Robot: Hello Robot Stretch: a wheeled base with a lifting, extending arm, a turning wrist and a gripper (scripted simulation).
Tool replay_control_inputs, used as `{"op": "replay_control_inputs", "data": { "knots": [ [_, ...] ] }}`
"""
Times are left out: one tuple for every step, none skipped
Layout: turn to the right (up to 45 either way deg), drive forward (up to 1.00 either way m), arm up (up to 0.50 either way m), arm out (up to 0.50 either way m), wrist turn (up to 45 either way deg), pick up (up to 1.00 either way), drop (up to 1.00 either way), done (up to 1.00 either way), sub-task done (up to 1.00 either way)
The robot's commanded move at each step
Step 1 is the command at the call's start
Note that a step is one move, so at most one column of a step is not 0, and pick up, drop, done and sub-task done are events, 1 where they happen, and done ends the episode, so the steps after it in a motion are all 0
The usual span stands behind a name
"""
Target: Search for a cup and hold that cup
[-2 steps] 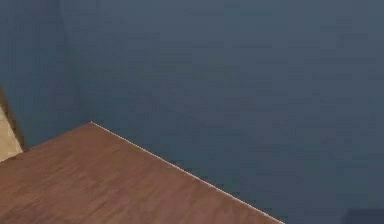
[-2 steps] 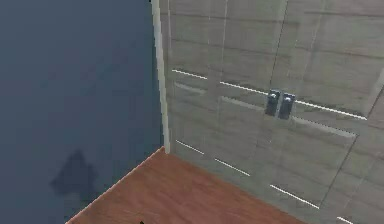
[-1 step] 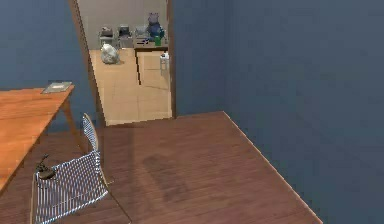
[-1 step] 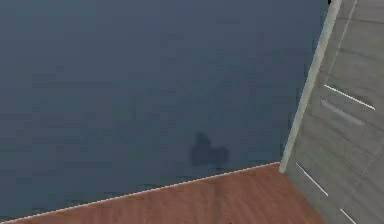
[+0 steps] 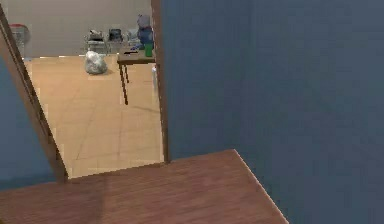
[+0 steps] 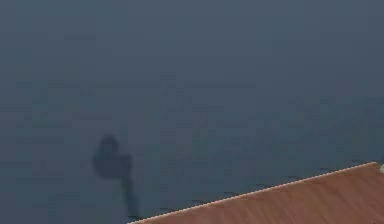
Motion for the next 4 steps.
{"op": "replay_control_inputs", "data": {
  "knots": [
    [-27.0, 0.0, 0.0, 0.0, 0.0, 0.0, 0.0, 0.0, 0.0],
    [0.0, 1.0, 0.0, 0.0, 0.0, 0.0, 0.0, 0.0, 0.0],
    [-3.0, 0.0, 0.0, 0.0, 0.0, 0.0, 0.0, 0.0, 0.0],
    [0.0, 0.55, 0.0, 0.0, 0.0, 0.0, 0.0, 0.0, 0.0]
  ]
}}
